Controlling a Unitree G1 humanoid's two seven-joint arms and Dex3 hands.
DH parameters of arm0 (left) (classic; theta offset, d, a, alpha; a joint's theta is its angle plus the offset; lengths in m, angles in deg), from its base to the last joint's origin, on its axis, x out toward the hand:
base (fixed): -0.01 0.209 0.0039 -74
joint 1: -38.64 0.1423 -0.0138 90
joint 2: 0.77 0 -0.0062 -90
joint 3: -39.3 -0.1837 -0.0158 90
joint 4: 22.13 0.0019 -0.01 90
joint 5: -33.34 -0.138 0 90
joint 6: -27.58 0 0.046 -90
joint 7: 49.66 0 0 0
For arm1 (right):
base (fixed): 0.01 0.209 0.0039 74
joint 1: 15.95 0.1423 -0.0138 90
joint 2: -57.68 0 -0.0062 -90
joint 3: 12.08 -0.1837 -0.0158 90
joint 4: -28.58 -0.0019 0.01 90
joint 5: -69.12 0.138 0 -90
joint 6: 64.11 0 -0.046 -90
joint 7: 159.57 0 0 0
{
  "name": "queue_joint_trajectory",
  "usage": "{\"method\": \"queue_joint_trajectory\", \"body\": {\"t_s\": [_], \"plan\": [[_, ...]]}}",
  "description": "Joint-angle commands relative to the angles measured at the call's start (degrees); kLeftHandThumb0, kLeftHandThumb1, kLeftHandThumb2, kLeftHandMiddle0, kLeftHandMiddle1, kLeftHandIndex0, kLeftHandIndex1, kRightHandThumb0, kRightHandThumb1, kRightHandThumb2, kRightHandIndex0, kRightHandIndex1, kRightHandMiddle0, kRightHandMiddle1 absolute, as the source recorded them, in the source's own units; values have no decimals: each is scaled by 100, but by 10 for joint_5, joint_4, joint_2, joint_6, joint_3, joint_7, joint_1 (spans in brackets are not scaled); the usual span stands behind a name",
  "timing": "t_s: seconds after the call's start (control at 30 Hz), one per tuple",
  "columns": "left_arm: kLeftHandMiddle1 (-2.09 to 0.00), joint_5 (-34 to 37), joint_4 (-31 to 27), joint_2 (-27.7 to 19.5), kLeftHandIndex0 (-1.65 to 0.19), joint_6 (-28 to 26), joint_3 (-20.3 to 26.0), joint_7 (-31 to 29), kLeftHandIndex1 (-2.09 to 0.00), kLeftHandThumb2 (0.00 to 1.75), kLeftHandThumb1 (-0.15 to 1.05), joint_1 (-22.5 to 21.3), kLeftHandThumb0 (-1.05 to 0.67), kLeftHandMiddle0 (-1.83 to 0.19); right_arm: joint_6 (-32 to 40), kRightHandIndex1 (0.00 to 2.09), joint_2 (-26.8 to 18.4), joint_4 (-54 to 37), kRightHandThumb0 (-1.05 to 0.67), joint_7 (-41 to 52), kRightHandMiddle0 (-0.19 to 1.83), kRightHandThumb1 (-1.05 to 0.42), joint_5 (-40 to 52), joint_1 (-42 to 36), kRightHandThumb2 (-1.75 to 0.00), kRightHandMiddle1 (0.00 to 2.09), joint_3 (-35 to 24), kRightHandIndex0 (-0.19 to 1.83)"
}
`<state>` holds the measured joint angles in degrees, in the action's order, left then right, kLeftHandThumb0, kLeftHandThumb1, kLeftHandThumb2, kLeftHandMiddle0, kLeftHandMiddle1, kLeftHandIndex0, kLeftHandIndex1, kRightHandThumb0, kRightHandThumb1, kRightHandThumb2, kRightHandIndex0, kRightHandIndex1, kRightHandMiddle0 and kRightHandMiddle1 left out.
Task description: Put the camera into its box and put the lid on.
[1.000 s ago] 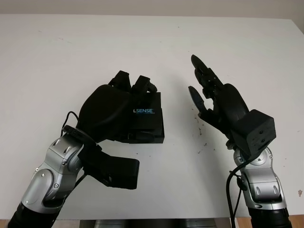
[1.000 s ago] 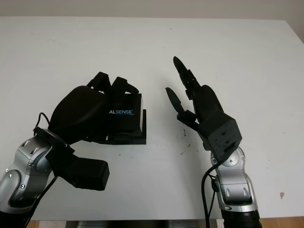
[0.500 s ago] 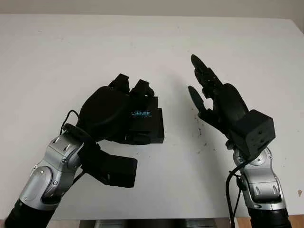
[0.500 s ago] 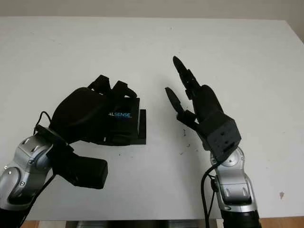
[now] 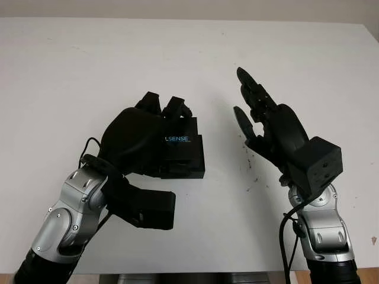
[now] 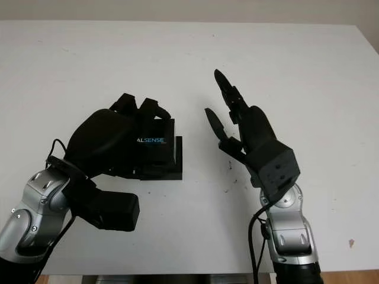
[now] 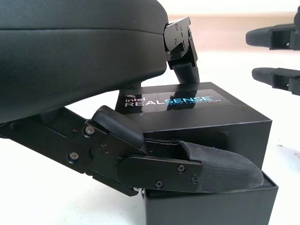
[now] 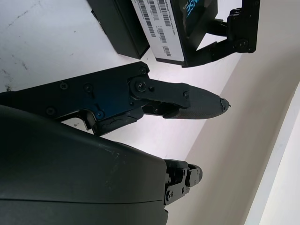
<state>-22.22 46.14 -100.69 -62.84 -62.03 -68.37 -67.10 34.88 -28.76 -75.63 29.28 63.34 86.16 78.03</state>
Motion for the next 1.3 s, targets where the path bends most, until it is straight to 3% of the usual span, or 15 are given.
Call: {"method": "queue_joint_trajectory", "body": {"t_s": [0.0, 0.23, 0.37, 0.77, 0.9, 1.27], "plan": [[-209, -5, -15, 6, 8, -4, -8, 0, -209, 50, 105, 5, -28, -46, -7, 5, 1, -9, -66, -2, 10, -105, 2, -5, -54, 8, 0, 6], [-209, -24, -27, 21, 4, -32, -24, -19, -209, 53, 105, 14, -30, -39, -4, 5, 1, -11, -67, -5, 9, -105, -2, -7, -54, 9, 2, 6], [-209, -18, -29, 25, 14, -35, -26, -25, -209, 54, 105, 22, -29, -39, -3, 5, 2, -11, -67, -6, 9, -105, -3, -8, -54, 9, 3, 6], [-209, -24, -30, 33, 19, -39, -36, -30, -208, 54, 105, 27, -29, -64, 18, 4, 8, -20, -70, -11, 8, -105, 1, -11, -52, 10, 6, 5], [-209, -29, -34, 40, 19, -53, -40, -42, -202, 55, 105, 27, -30, -62, 26, 4, 10, -25, -71, -12, 8, -105, 2, -13, -52, 10, 7, 4], [-209, -39, 6, 26, 16, -17, -43, 7, -209, 47, 105, 12, -25, -57, 25, 5, 10, -30, -70, -11, 7, -105, 1, -21, -52, 10, 8, 4]]}}
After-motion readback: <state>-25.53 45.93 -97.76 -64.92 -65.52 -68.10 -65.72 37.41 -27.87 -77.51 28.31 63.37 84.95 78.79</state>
